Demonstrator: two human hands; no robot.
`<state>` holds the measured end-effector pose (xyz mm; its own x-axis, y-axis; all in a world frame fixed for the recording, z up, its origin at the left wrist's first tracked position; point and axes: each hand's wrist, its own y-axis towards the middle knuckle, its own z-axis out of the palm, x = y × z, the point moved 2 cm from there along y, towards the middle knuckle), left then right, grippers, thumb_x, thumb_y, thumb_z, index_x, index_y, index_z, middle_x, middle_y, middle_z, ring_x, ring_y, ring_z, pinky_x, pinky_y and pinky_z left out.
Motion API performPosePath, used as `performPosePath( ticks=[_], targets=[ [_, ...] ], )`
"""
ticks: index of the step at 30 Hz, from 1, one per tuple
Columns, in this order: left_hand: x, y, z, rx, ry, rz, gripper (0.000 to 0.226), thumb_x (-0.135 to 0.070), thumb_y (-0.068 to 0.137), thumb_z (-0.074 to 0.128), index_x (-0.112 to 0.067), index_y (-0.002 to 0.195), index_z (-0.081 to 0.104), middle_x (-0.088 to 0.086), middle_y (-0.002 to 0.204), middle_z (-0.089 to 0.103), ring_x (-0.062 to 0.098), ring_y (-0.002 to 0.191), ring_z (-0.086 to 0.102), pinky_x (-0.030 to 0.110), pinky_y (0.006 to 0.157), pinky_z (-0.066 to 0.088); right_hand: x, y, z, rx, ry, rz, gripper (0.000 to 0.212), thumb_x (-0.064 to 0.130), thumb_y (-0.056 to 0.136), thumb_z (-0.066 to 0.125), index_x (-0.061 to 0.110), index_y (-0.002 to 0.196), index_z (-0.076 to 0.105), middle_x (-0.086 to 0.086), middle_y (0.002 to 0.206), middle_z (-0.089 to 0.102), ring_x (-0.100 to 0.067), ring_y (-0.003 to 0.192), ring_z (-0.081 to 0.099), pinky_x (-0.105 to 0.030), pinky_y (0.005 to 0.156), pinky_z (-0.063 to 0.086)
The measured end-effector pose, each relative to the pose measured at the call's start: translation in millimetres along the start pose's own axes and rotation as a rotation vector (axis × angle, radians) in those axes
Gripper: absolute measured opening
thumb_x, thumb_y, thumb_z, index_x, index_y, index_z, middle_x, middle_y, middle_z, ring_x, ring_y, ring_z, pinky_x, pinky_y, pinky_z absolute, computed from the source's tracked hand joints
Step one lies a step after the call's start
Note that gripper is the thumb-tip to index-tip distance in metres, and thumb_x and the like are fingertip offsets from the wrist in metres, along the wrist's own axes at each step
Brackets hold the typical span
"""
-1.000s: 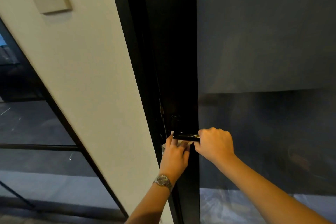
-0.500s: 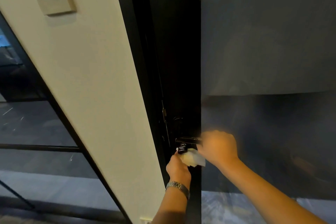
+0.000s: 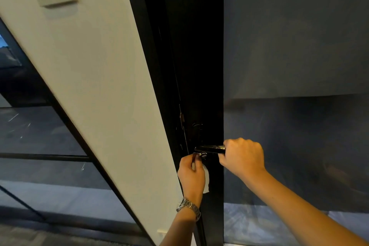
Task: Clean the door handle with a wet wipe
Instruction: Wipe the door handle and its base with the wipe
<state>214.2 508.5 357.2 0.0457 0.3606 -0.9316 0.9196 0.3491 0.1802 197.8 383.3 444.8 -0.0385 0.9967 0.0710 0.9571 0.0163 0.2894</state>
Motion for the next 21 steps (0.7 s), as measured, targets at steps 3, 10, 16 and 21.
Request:
performPosePath(
  ticks=[3, 10, 16, 21],
  targets=[
    [-10, 0, 3, -0.005, 0.091, 0.078, 0.018, -0.006, 0.091, 0.050, -0.004, 0.106, 0.059, -0.001, 0.102, 0.049, 0.006, 0.083, 0.051, 0.005, 0.070, 0.040, 0, 0, -1, -0.003, -0.008, -0.004, 0.027, 0.038, 0.093, 0.045, 0.020, 0.104, 0.063, 0.000, 0.090, 0.068, -0.020, 0.082, 0.065, -0.020, 0.044, 0.022],
    [-39, -9, 8, 0.231, 0.554, 0.587, 0.014, -0.016, 0.077, 0.067, -0.008, 0.088, 0.071, 0.009, 0.098, 0.067, 0.020, 0.087, 0.065, 0.024, 0.081, 0.052, 1, 1, -1, 0.009, -0.009, -0.004, 0.028, 0.038, 0.092, 0.045, 0.019, 0.102, 0.063, -0.001, 0.086, 0.066, -0.021, 0.076, 0.062, -0.021, 0.043, 0.021],
    [-25, -1, 2, 0.330, 0.523, 0.478, 0.023, -0.013, 0.092, 0.048, -0.001, 0.103, 0.064, 0.014, 0.120, 0.055, 0.019, 0.099, 0.053, 0.013, 0.086, 0.041, 0, -2, -3, 0.008, 0.012, -0.033, 0.031, 0.040, 0.093, 0.045, 0.018, 0.103, 0.063, -0.002, 0.094, 0.068, -0.022, 0.085, 0.065, -0.025, 0.056, 0.034],
    [-21, 6, 1, 0.479, 0.591, 0.596, 0.023, -0.014, 0.091, 0.047, -0.002, 0.105, 0.062, 0.013, 0.112, 0.059, 0.027, 0.103, 0.054, 0.031, 0.091, 0.043, -2, 0, -3, 0.007, 0.011, -0.026, 0.030, 0.039, 0.092, 0.046, 0.017, 0.102, 0.063, -0.004, 0.096, 0.068, -0.025, 0.088, 0.065, -0.027, 0.059, 0.035]
  ],
)
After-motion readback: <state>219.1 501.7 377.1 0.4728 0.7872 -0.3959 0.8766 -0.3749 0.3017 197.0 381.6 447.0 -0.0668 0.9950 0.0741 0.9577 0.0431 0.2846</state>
